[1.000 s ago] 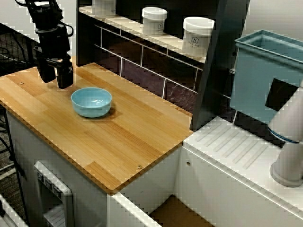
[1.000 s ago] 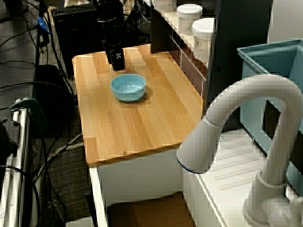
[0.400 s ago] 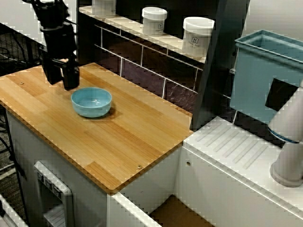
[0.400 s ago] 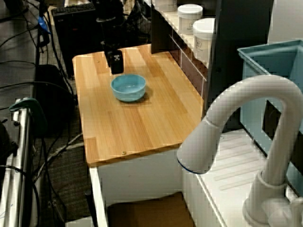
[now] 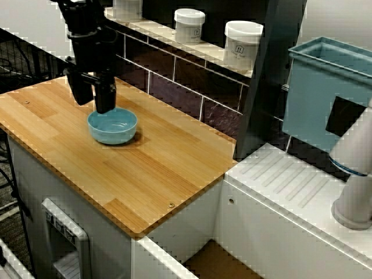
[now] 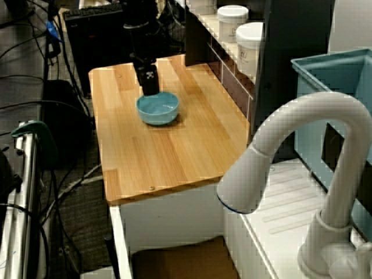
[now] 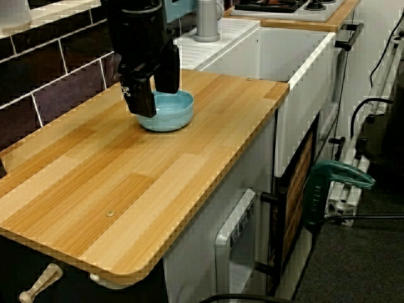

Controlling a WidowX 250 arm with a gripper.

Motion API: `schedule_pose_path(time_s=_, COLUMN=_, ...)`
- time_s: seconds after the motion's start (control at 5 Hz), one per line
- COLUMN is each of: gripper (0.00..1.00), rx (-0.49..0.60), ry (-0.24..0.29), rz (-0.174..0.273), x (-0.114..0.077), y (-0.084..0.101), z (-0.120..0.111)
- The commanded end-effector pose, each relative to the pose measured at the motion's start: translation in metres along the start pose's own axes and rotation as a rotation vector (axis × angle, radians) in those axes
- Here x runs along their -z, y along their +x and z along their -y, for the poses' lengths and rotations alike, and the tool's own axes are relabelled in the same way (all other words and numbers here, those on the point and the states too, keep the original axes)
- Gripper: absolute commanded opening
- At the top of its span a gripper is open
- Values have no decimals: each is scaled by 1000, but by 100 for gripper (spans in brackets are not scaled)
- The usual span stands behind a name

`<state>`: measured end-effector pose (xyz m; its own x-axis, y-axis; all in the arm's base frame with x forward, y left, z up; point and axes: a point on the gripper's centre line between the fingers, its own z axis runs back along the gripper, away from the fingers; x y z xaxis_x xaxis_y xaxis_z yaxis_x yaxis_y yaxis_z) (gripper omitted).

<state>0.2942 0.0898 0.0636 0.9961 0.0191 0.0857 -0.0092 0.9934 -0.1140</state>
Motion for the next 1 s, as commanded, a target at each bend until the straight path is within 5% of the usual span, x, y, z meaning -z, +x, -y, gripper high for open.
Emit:
schedule_pose_path(time_s=0.0, gripper=100, rx=-18, ry=59, rz=16, x=18, y=11, z=-1)
schedule_pose_path(time_s=0.8, gripper=100, rx=-51, ry=82, rz=4, x=23, y=2, z=-55)
